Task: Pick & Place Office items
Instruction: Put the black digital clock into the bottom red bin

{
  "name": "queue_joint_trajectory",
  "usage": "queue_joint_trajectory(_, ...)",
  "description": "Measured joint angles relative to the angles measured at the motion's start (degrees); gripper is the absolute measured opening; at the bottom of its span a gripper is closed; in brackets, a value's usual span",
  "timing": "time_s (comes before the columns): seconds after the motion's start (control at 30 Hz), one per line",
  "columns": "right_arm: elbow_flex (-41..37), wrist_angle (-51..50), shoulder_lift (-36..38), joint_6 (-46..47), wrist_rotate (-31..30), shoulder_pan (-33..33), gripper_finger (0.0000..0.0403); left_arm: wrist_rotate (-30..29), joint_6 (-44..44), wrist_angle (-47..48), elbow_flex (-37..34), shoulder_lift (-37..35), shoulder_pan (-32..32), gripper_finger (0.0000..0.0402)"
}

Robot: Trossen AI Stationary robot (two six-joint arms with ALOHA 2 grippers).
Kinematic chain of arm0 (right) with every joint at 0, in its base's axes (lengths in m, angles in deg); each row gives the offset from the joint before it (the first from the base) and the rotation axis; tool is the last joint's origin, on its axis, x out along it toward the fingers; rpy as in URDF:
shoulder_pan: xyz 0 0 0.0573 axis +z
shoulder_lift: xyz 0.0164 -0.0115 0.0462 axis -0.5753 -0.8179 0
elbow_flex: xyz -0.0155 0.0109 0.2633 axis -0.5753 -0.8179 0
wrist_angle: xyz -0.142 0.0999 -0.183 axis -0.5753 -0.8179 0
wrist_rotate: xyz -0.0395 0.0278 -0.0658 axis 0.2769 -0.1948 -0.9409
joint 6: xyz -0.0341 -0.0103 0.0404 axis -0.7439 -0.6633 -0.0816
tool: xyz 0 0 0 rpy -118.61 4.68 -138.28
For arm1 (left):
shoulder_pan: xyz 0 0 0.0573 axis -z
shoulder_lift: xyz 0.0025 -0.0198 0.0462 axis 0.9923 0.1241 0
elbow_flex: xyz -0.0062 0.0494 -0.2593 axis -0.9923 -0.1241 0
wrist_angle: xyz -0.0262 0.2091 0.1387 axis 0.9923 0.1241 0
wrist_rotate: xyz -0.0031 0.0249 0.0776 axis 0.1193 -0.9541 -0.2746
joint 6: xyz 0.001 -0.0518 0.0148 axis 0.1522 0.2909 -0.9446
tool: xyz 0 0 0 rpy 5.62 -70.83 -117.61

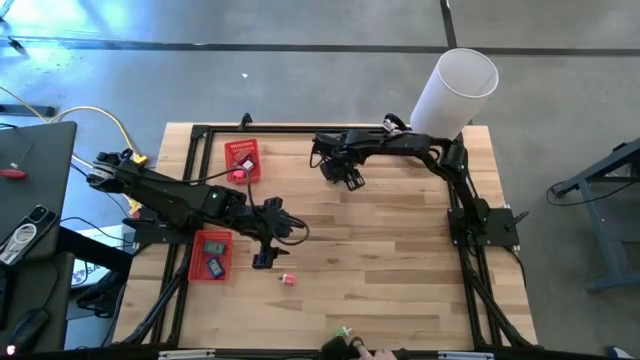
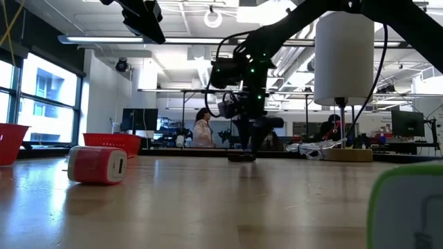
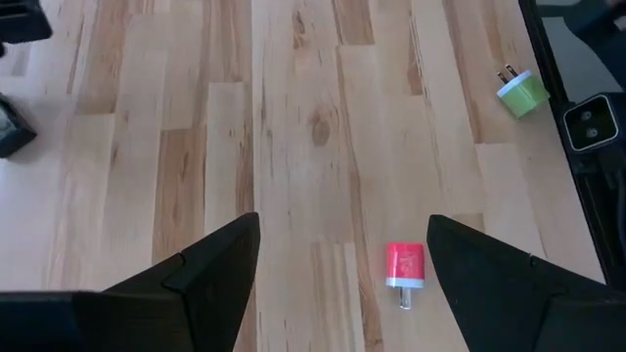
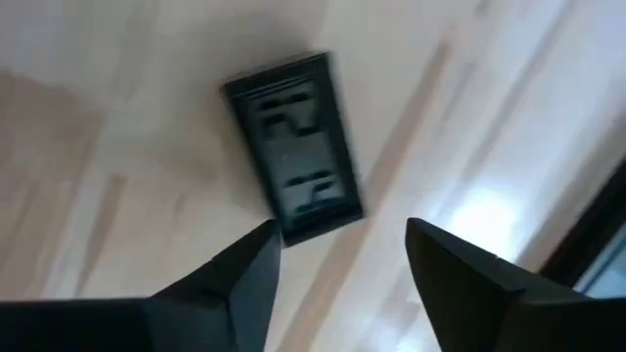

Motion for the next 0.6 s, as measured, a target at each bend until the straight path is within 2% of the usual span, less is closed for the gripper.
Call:
queue_joint_trajectory(0.3, 0.00, 0.20, 0.00, 0.49, 0.66, 0.82, 0.0177, 0.02, 1.44, 2.08, 0.00, 0.01, 1.30, 0.0287)
queue_joint_trajectory(0.6, 0.00, -1.38, 0.00, -0.08, 0.61, 1.56, 0.0173, 0.00, 0.65, 2.49, 0.00, 0.01, 1.30, 0.0287)
